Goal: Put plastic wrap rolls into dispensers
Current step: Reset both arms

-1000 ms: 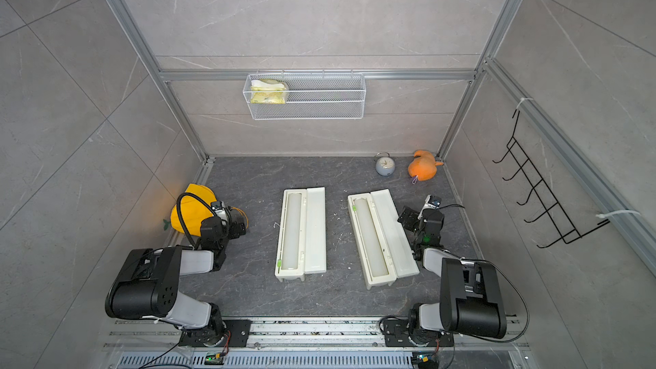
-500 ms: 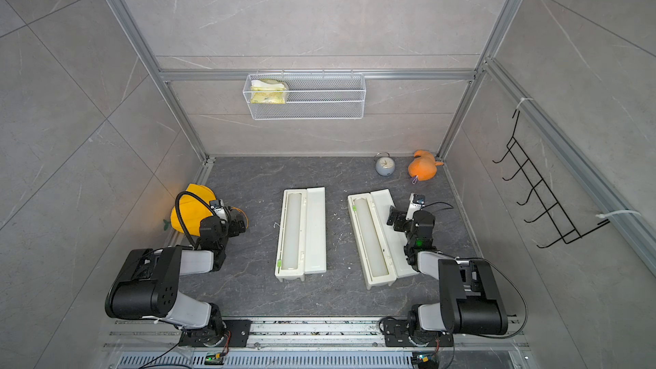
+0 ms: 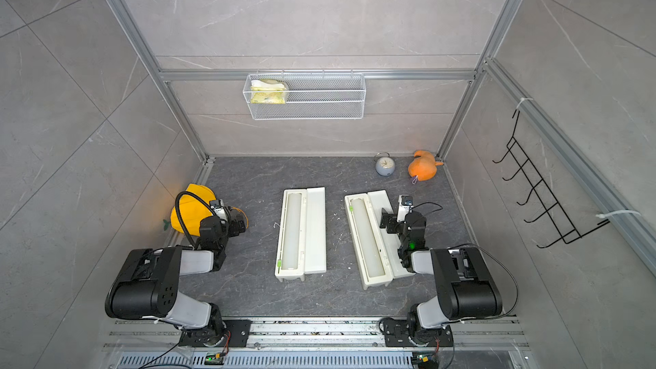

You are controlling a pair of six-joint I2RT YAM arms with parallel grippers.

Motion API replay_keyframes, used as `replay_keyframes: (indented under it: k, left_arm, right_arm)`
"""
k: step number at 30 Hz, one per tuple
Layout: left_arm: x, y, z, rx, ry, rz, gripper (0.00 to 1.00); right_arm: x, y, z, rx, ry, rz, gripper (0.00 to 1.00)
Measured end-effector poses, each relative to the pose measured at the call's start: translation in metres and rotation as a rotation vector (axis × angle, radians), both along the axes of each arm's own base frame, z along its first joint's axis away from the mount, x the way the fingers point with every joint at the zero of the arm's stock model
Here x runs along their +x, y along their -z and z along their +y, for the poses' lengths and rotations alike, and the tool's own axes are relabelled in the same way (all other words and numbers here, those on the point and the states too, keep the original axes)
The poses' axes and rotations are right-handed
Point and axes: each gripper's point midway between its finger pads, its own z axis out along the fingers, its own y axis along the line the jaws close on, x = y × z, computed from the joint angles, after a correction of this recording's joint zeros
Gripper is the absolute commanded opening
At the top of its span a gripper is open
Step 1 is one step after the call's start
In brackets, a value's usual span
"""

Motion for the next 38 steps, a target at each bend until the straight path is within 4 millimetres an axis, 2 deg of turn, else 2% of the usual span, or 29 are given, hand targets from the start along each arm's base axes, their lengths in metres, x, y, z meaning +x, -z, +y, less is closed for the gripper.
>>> replay_keyframes:
  k: [10, 16, 19, 24, 38]
  left_arm:
    - [0.000, 0.000, 0.000, 0.000, 0.000, 0.000, 1.00]
    - [-0.007, 0.002, 0.000, 0.002, 0.001, -0.022, 1.00]
    - [-0.010, 0.008, 0.000, 0.001, 0.001, 0.003, 1.00]
    - [-0.001, -0.002, 0.001, 0.000, 0.001, -0.017, 1.00]
    - [-0.001, -0.001, 0.001, 0.000, 0.001, -0.011, 1.00]
  right_arm:
    - [0.000, -0.001, -0.002, -0.010, 0.021, -0.005, 1.00]
    - [-0.015, 0.000, -0.007, -0.017, 0.048, -0.055, 1.00]
    - [-0.012, -0.003, -0.008, -0.019, 0.055, -0.063, 1.00]
    - [-0.001, -0.011, -0.008, -0.025, 0.069, -0.070, 1.00]
    - [-0.003, -0.004, -0.008, -0.036, 0.080, -0.038, 1.00]
